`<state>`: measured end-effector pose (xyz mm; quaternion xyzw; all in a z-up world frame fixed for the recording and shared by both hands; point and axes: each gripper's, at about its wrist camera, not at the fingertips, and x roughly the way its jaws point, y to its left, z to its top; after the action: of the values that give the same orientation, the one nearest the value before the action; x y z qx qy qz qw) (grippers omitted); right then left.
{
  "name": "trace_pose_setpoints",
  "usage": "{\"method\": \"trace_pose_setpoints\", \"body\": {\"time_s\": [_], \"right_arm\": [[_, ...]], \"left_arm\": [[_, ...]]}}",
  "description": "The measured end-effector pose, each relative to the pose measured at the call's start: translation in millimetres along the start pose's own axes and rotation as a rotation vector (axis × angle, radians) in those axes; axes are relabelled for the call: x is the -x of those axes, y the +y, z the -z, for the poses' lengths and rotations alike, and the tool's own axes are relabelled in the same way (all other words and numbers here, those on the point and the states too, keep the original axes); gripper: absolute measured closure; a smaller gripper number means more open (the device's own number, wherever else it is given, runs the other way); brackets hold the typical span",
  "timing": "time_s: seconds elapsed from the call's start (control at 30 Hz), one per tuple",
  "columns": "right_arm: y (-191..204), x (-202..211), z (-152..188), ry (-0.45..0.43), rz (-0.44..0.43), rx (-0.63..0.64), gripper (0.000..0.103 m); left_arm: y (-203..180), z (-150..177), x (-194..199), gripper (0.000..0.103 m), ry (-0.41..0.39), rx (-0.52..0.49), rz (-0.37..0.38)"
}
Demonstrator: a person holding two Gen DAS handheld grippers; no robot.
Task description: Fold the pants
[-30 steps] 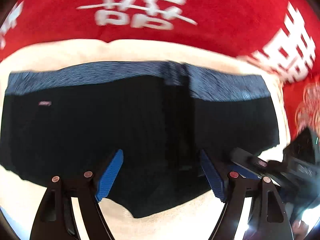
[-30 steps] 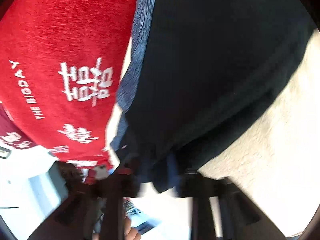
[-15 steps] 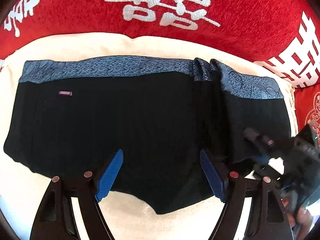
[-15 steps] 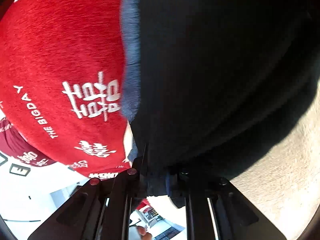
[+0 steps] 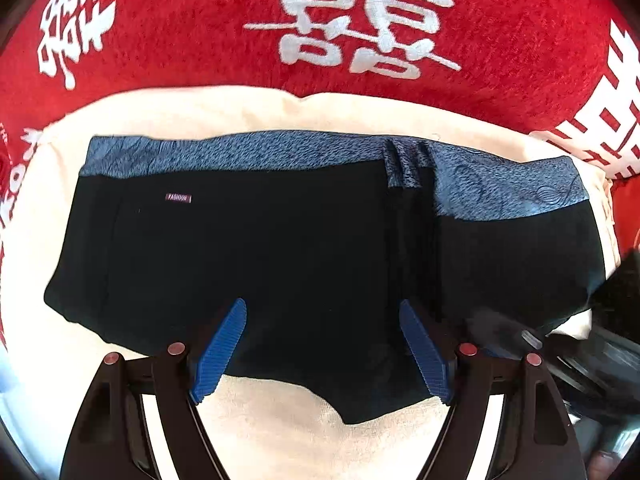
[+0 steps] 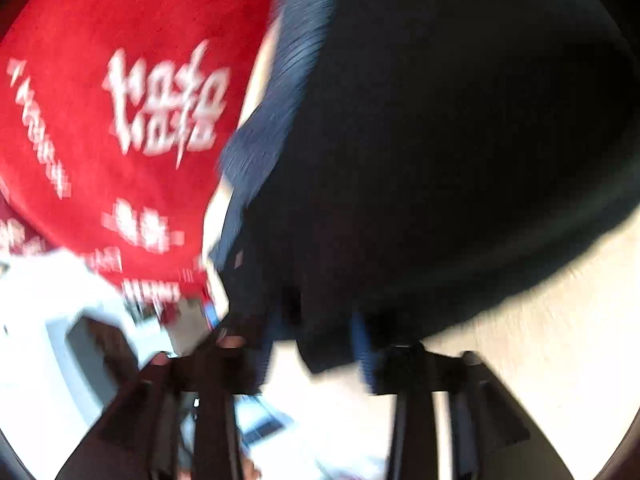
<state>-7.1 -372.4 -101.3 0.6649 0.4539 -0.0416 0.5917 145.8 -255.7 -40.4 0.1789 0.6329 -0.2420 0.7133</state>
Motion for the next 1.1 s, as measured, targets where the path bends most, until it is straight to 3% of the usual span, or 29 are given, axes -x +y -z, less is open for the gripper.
{"method": "trace_pose_setpoints", "body": {"time_s": [0.1, 0.17, 0.27, 0.33, 0.37, 0.43, 0.5, 0.53, 0.63, 0.7, 0.8, 0.87, 0.97, 1.03, 1.1], "right_arm": [[27.2, 51.8, -0.5, 0.002, -0.005, 0.182, 0.048], [38.0, 96.3, -18.6, -0.091, 0.036, 0.264, 0.044], [29.6, 151.2, -69.9, -0.27, 0.177, 0.284, 0.042], [15.9, 162.7, -106.3, -0.314, 0.237, 0.248, 0.042], [4.5, 164.7, -126.2, -0.315, 0.25, 0.223, 0.042], [-16.2, 154.0, -158.8, -0.249, 0.196, 0.164, 0.044], [-33.9, 133.3, -180.1, -0.153, 0.136, 0.094, 0.062], [-40.2, 124.0, -185.0, -0.115, 0.104, 0.078, 0.066], [-30.6, 125.9, -179.5, -0.083, 0.006, 0.13, 0.073], [-24.9, 131.5, -171.8, -0.064, 0.019, 0.184, 0.073], [-14.4, 125.6, -178.6, -0.076, 0.221, 0.273, 0.07], [-9.3, 108.7, -186.0, -0.094, 0.374, 0.329, 0.05], [-0.5, 110.7, -178.4, -0.128, 0.407, 0.337, 0.047], [9.2, 119.3, -162.8, -0.145, 0.444, 0.369, 0.047], [13.7, 131.4, -143.0, -0.164, 0.479, 0.406, 0.044]], "left_arm": [[-12.2, -7.2, 7.1, 0.023, -0.008, -0.024, 0.004], [-22.6, -13.7, 15.3, 0.023, -0.029, -0.044, 0.016], [-46.9, -29.5, 21.7, 0.023, -0.051, -0.087, 0.048], [-65.2, -40.1, 19.0, 0.023, -0.059, -0.113, 0.057], [-75.3, -45.6, 16.0, 0.023, -0.064, -0.125, 0.063], [-89.8, -52.3, 9.6, 0.023, -0.068, -0.147, 0.076], [-104.4, -58.1, -3.2, 0.023, -0.071, -0.168, 0.07], [-109.4, -58.7, -11.5, 0.023, -0.062, -0.18, 0.056], [-107.7, -50.1, -28.0, 0.023, -0.007, -0.169, 0.014], [-99.5, -38.4, -36.1, 0.023, 0.033, -0.145, 0.041], [-100.9, -20.5, -34.3, 0.022, 0.004, -0.181, 0.035], [-106.0, -17.1, -35.3, 0.021, -0.009, -0.199, 0.005], [-102.4, -21.0, -35.0, 0.017, 0.006, -0.162, 0.01], [-101.1, -22.2, -38.0, 0.0, 0.02, -0.157, -0.053], [-93.5, -26.0, -40.5, 0.0, 0.048, -0.112, -0.026]]}}
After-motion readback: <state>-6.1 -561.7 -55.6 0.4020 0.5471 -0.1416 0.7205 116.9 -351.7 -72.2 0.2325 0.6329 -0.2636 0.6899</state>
